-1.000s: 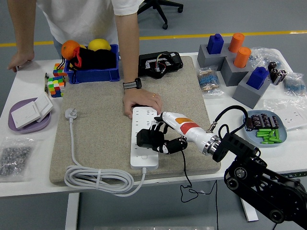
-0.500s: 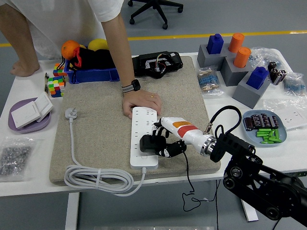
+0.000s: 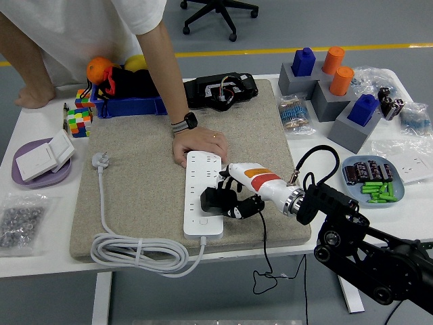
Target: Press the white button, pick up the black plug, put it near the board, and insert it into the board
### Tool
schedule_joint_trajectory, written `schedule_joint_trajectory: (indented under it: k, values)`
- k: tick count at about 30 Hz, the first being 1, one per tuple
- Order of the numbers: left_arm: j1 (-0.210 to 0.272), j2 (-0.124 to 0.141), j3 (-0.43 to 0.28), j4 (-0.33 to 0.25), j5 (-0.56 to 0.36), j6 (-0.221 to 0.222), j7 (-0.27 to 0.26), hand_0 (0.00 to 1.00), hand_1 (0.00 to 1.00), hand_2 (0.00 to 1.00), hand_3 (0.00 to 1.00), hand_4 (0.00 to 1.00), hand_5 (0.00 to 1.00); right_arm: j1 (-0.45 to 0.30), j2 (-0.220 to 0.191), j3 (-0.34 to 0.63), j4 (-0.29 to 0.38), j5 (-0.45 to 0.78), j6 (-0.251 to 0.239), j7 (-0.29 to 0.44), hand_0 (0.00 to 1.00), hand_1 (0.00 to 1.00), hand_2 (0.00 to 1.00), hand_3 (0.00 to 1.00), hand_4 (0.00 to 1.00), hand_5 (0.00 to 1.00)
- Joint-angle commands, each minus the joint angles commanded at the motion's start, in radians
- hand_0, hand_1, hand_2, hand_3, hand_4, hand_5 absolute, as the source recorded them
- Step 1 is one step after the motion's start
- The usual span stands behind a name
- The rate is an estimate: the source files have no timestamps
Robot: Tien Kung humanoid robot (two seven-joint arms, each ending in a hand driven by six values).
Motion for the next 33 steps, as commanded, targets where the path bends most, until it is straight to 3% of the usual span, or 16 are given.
schedule_joint_trajectory:
  k: [33]
  values:
    - [0.000,0.001,-0.003,0.000,0.002,0.000,0.001,0.834,0.800,0.779,0.805,0.602,0.499,0.017,-0.016,-0.008,0.019,-0.048,0.040,-0.036,0.355,0.350,0.351,0.396,0.820,0.002]
